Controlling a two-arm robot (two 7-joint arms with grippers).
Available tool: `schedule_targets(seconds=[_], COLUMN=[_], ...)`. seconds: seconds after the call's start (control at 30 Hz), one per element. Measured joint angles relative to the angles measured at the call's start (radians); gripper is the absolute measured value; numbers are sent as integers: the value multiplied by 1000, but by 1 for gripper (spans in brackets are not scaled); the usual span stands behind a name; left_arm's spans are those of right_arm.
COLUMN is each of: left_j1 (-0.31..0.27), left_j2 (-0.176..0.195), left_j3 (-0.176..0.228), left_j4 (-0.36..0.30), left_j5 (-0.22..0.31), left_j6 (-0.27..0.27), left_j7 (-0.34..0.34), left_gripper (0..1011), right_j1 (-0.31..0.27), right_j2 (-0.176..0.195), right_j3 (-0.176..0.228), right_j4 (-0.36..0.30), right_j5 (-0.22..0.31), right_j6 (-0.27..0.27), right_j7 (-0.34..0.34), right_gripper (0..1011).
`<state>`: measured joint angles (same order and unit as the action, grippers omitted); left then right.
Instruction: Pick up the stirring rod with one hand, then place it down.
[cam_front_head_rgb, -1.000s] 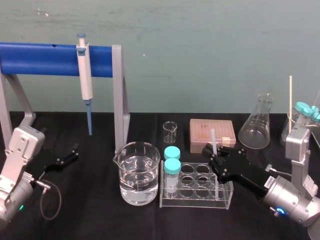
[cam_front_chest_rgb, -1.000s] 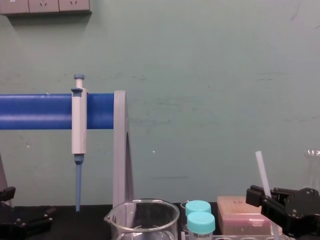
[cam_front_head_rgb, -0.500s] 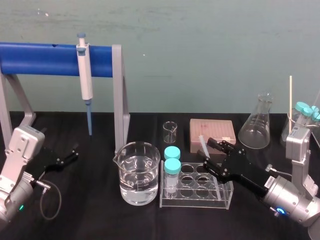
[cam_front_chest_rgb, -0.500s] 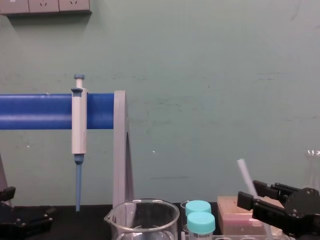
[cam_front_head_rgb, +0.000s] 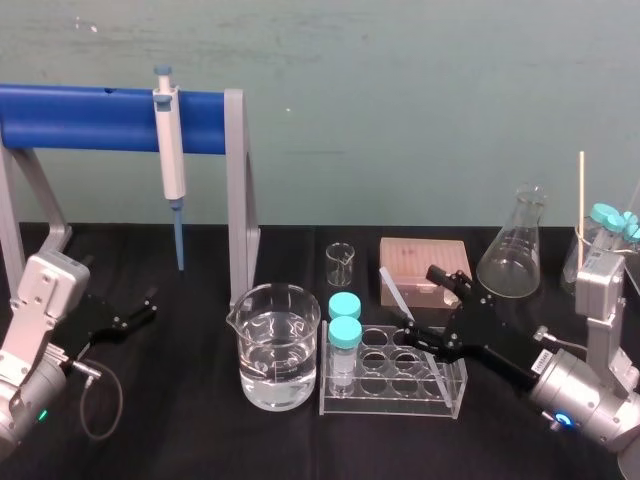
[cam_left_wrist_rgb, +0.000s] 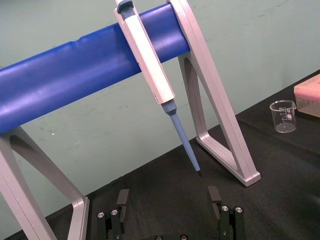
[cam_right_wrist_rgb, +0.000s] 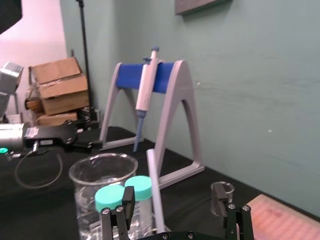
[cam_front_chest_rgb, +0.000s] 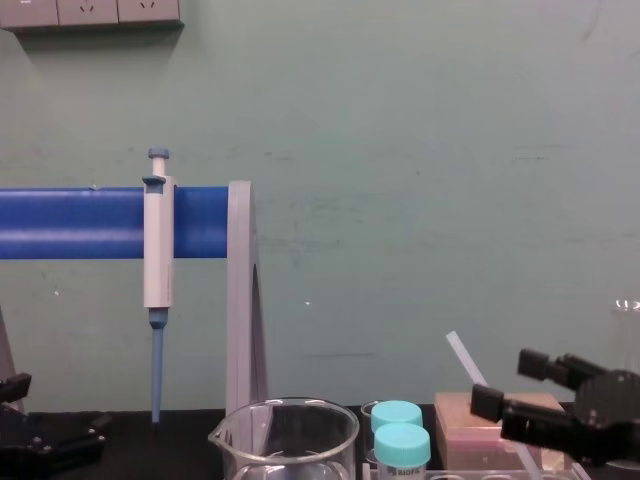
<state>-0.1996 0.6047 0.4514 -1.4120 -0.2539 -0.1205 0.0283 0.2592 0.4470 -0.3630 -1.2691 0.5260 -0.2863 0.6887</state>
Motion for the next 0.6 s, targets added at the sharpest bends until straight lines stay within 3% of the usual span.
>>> schedule_targets(seconds=[0.17,0.2,0.23,0.27,0.3,0.4,0.43,0.53,0.6], left_j1=[0,0,0,0,0,0,0,0,0], left_j2=[0,0,0,0,0,0,0,0,0], left_j3=[0,0,0,0,0,0,0,0,0], left_j4=[0,0,0,0,0,0,0,0,0], left_j5=[0,0,0,0,0,0,0,0,0], left_j6=[0,0,0,0,0,0,0,0,0], left_j7=[0,0,0,0,0,0,0,0,0], left_gripper=[1000,1000,1000,1000,1000,1000,1000,1000,1000], right_j1=[-18,-28,-28,-39,-53,-71,-81,-92,-93], right_j2=[-2,-5,-5,-10,-18,-34,-47,-68,-75], right_j3=[39,58,58,82,106,134,150,168,172], right_j4=[-27,-37,-37,-48,-58,-72,-77,-76,-70], right_j5=[-9,-18,-18,-32,-52,-84,-102,-129,-136], right_j6=[-12,-13,-13,-9,8,52,89,148,173], right_j7=[-65,-107,-107,-162,-236,-347,-417,-505,-528], right_gripper=[1003,1003,1003,1003,1003,1003,1003,1003,1003])
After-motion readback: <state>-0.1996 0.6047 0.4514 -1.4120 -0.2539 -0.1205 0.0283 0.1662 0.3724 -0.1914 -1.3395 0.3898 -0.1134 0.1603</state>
